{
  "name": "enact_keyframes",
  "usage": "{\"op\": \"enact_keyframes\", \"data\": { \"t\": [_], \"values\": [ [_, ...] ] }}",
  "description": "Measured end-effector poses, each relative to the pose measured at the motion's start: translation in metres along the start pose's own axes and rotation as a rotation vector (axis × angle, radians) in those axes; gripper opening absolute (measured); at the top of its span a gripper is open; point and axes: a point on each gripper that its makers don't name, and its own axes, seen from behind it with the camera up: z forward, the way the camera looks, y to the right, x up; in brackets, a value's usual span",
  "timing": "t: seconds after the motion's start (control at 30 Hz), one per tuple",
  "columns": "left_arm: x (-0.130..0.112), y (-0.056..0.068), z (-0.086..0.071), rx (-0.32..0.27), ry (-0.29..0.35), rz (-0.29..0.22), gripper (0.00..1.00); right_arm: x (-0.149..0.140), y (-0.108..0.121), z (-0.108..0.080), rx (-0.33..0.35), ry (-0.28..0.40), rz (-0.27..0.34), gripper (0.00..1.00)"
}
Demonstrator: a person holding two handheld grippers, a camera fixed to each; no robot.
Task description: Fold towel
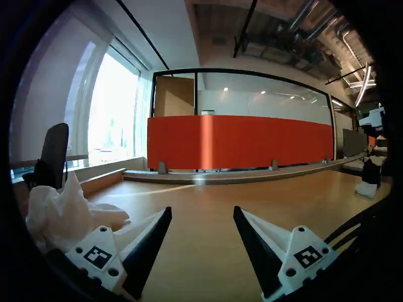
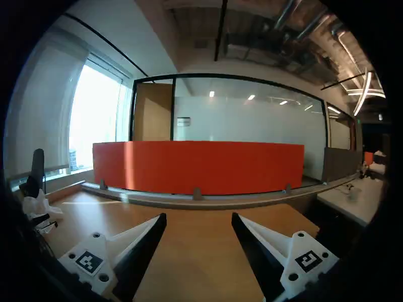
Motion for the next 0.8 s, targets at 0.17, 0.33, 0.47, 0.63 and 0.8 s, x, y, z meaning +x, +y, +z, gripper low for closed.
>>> {"op": "enact_keyframes", "data": {
  "t": [0.17, 0.33, 0.47, 0.63, 0.8],
  "values": [
    [0.001, 0.002, -0.002, -0.005, 0.007, 0.001, 0.90, -0.001, 0.008, -0.002, -0.008, 0.000, 0.010, 1.00],
    [0.001, 0.002, -0.002, -0.004, 0.008, 0.000, 0.90, 0.001, 0.017, -0.005, -0.019, 0.001, 0.016, 1.00],
    [0.001, 0.002, -0.002, -0.002, 0.008, 0.001, 0.90, 0.001, 0.024, -0.006, -0.028, 0.005, 0.020, 1.00],
    [0.000, 0.002, -0.002, -0.002, 0.008, -0.001, 0.90, -0.002, 0.034, -0.005, -0.035, 0.014, 0.025, 1.00],
    [-0.001, 0.003, -0.002, -0.002, 0.008, 0.000, 0.90, -0.005, 0.042, -0.002, -0.039, 0.022, 0.012, 1.00]
  ]
}}
